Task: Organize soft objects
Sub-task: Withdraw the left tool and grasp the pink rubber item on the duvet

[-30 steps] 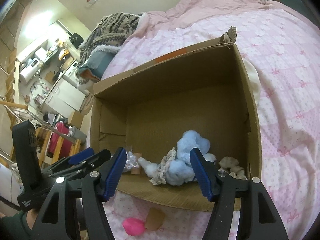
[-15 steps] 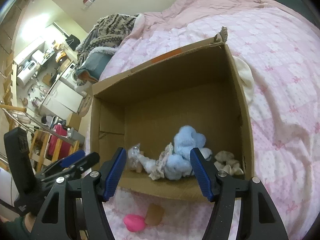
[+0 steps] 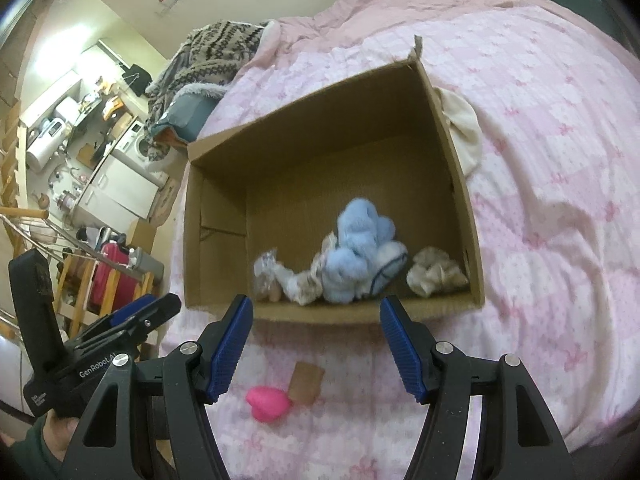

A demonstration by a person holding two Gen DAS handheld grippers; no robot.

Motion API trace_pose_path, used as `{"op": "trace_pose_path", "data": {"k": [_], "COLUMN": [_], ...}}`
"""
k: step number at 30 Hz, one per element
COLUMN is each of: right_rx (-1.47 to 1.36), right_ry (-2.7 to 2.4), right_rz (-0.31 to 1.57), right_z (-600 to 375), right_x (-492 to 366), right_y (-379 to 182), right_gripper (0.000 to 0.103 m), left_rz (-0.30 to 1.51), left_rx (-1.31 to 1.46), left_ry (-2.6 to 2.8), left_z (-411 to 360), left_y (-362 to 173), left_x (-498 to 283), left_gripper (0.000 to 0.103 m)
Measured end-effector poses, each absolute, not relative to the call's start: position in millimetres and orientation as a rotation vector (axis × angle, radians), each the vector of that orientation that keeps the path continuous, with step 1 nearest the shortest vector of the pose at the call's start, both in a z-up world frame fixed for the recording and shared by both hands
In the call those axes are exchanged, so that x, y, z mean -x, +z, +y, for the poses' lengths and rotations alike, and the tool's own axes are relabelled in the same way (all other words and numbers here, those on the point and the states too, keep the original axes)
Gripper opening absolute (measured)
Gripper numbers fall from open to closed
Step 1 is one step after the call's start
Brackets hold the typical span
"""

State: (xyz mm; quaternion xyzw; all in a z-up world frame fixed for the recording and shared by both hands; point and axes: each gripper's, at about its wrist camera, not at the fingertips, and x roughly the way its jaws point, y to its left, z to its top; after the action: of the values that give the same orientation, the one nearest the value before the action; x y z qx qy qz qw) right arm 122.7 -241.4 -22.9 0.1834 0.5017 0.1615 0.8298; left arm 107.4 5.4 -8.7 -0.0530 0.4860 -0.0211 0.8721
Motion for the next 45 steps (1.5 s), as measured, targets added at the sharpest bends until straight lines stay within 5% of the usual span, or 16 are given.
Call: {"op": "trace_pose_path", "data": {"k": [40, 45], "right_rx": [-0.425, -0.431], "right_ry": [0.25, 0.248], "right_rz": [1.334, 1.341], "right_z": [-228, -227], "right_x": [-104, -107], "right_y": [-87, -90], "right_gripper": [0.07, 0.07], "left_rz": [1.441, 1.466], "left_rx": [0.185, 0.172], "left_ry": [-0.199, -0.207], "left_z": [-44, -46], "left_y": [-109, -117], "left_x": [-88, -88], "left_gripper": [0.067, 0.044]}}
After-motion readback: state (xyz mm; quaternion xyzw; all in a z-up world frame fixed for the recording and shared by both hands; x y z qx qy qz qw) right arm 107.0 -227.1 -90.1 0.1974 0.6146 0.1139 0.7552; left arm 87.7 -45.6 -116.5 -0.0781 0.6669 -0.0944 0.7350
